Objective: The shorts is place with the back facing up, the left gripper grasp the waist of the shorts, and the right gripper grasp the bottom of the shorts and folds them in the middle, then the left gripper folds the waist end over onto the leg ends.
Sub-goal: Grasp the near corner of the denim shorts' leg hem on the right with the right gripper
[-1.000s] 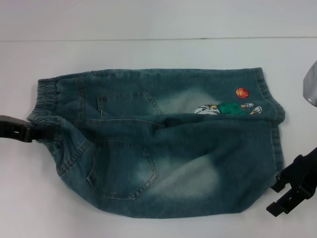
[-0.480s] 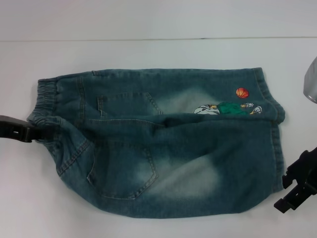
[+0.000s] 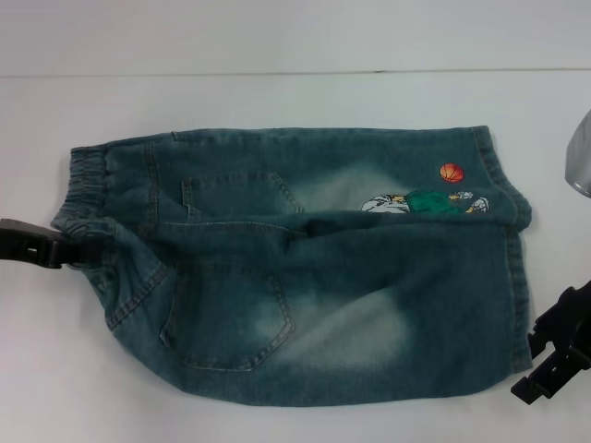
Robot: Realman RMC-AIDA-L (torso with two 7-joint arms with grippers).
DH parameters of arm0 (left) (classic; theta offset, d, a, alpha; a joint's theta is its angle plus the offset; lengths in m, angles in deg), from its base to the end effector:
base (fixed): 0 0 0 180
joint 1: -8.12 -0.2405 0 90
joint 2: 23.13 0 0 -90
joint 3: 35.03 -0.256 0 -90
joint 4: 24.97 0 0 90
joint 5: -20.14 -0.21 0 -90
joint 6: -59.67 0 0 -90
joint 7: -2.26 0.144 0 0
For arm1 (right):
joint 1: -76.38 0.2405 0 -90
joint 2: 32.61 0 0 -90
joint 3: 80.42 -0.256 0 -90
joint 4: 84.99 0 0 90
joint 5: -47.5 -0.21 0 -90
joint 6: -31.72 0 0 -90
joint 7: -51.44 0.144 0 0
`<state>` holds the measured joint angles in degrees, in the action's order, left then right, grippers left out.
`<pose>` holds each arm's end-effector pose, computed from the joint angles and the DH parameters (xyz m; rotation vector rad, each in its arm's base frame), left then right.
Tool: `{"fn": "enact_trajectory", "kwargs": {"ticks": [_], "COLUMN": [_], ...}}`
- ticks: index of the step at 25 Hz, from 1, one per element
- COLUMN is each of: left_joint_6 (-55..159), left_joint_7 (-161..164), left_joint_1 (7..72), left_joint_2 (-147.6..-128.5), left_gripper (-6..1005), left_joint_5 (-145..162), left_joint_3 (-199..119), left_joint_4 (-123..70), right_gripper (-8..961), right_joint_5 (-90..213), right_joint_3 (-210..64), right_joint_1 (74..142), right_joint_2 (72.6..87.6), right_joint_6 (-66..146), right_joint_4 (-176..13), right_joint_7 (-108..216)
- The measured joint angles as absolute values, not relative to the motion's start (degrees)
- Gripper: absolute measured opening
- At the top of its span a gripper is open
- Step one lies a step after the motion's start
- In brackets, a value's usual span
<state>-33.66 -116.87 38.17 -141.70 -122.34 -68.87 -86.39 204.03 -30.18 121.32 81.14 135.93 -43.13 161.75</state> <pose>-0.2954 0.3337 0.0706 -2.4561 -1.2893 -0.1284 0.2606 0.3333 0.0239 2.7925 -0.9627 0.5656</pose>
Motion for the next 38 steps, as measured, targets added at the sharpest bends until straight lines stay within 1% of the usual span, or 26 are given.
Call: {"fn": "enact_trajectory", "kwargs": {"ticks": [14,20,25,38], "left_joint_6": [-33.6,-33.6,-33.6,-33.2], "left_joint_7": [-116.4,-116.3,-116.2,-116.1], "left_joint_1": [38.2,38.2,38.2,38.2], "left_joint_2": [-141.77,-141.78,-141.78,-141.78], "left_gripper": [72,72,71,72], "left_joint_5": [-122.3,-122.3,-122.2,-122.2], "left_joint_3": [-68.9,-68.9,-68.9,-68.9], "left_joint_4": [-85.7,-85.6,-85.0,-84.3], "right_gripper": [764,579,530,502], "right_joint_5": [204.0,204.1,204.4,204.8], "right_joint_3": [-30.1,-29.8,-29.4,-28.9], "right_joint_1": [121.2,121.5,121.6,122.2], "right_joint_2": [81.52,81.50,81.47,81.20], "right_joint_6": [134.9,134.9,134.9,135.9], "right_joint_4": [-43.2,-43.1,-42.9,-42.7], "right_joint_7": [161.8,162.2,162.5,162.8]}}
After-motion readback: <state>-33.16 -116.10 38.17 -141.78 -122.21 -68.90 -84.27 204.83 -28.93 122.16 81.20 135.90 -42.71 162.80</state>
